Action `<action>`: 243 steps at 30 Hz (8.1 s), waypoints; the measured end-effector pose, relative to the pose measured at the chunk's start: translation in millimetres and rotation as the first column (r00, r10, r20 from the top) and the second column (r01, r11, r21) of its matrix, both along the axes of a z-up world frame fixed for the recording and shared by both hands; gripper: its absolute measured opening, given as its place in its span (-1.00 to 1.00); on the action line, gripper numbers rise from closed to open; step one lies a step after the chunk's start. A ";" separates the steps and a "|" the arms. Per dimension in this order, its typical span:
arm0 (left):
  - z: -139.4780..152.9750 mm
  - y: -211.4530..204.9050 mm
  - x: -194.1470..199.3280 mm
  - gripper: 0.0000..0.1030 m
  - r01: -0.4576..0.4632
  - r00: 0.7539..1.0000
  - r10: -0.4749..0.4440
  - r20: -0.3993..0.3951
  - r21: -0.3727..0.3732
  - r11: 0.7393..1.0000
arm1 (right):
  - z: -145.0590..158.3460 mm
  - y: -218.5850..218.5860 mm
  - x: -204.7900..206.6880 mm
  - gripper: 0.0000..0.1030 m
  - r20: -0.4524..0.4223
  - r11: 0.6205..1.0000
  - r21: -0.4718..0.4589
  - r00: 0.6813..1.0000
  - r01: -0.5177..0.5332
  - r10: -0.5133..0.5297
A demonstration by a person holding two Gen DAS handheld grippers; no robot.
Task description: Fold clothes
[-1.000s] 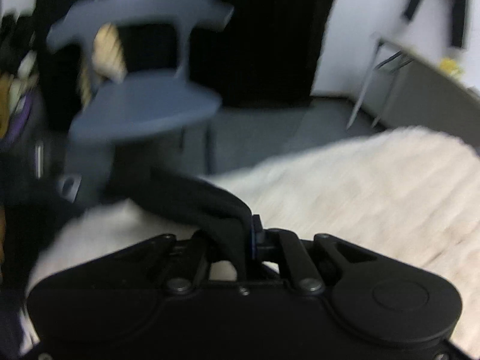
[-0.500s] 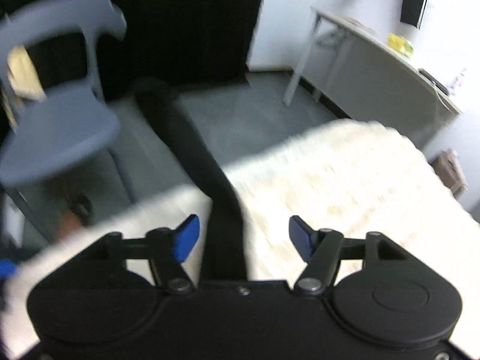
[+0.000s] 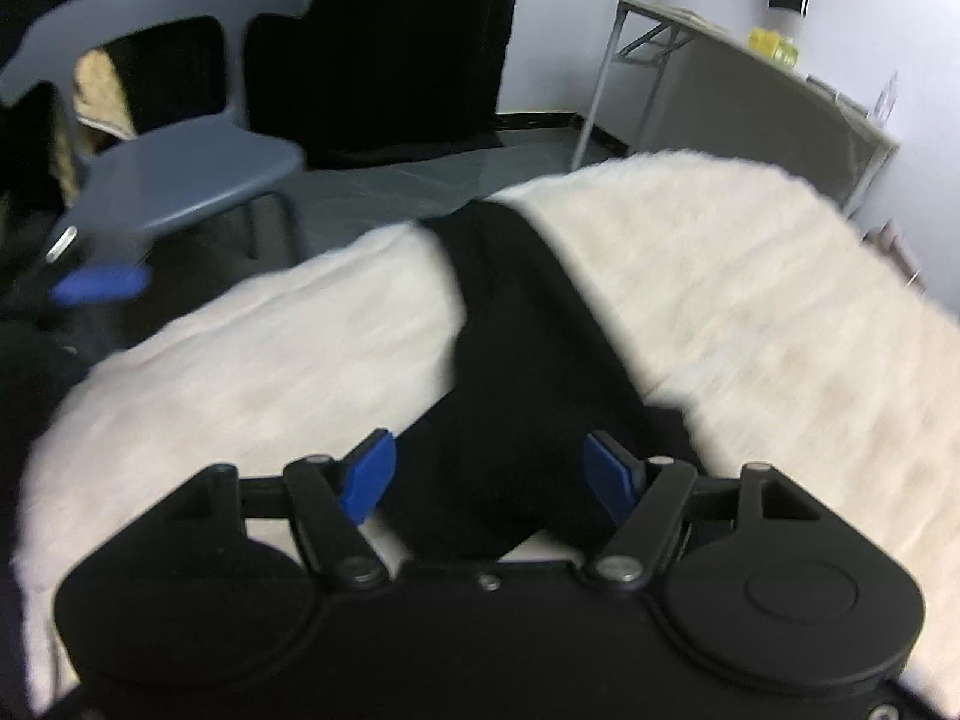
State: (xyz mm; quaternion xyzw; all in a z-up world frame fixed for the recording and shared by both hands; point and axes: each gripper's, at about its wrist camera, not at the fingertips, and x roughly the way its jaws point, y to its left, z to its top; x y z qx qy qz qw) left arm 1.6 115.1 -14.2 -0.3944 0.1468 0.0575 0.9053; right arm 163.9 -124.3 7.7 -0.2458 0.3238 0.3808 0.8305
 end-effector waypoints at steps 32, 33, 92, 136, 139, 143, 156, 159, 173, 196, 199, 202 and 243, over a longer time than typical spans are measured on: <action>6.5 8.1 -16.3 0.46 -0.076 0.996 0.077 0.046 -0.029 0.997 | 108.3 -4.4 -8.9 -1.00 -0.352 0.775 0.606 0.934 0.180 0.058; 6.7 8.0 -16.4 0.46 -0.076 0.996 0.077 0.047 -0.029 0.997 | 112.9 -6.1 -8.2 -1.00 -0.361 0.759 0.624 0.930 0.185 0.070; 3.2 34.2 -47.6 0.51 -0.268 0.951 0.286 0.121 -0.146 0.952 | 20.0 88.7 -78.4 -0.94 0.062 0.947 0.186 0.965 -0.261 0.254; 6.2 32.5 -46.6 0.53 -0.275 0.950 0.289 0.119 -0.126 0.953 | 42.1 -113.5 -52.4 0.42 0.003 0.929 0.185 0.946 0.319 -0.325; 6.3 24.0 -31.1 0.53 -0.191 0.977 0.198 0.081 -0.089 0.978 | 32.3 -184.9 -61.8 0.42 0.004 0.850 0.176 0.863 0.497 -0.506; 9.2 4.2 -6.5 0.54 0.000 0.999 0.001 0.045 -0.024 1.000 | 19.8 -266.5 -61.5 0.42 -0.057 0.698 0.199 0.719 0.688 -0.693; 4.9 -8.2 -0.2 0.54 0.052 0.999 -0.052 0.007 0.001 0.999 | 1.1 -340.3 20.8 0.48 -0.222 0.341 0.215 0.386 0.915 -0.896; 9.1 -9.9 -0.9 0.54 0.057 0.998 -0.057 0.009 0.012 0.998 | -11.6 -328.7 28.1 -0.05 -0.197 0.330 0.156 0.356 0.931 -0.913; 9.7 -2.1 -7.6 0.54 0.062 0.997 -0.061 0.038 -0.039 0.997 | 33.5 -434.6 -107.8 -0.20 -0.085 0.103 0.185 0.120 0.977 -0.989; 8.1 -17.9 6.2 0.54 0.056 0.998 -0.053 -0.046 0.067 0.996 | -27.2 -490.7 155.3 -0.30 -0.340 0.602 0.076 0.589 0.795 -0.733; 5.8 -18.4 9.0 0.54 0.061 0.997 -0.057 -0.059 0.071 0.996 | -22.4 -501.1 146.3 -0.76 -0.390 0.551 0.160 0.565 0.819 -0.727; 3.4 -18.3 11.7 0.54 0.072 0.995 -0.067 -0.069 0.070 0.995 | -0.5 -512.0 129.2 -0.83 -0.352 0.554 0.258 0.611 0.791 -0.709; 34.8 24.7 -60.7 0.55 -0.267 0.948 0.253 0.192 0.054 0.962 | -55.1 86.6 -143.4 0.21 0.423 0.791 -0.253 0.672 -0.557 0.608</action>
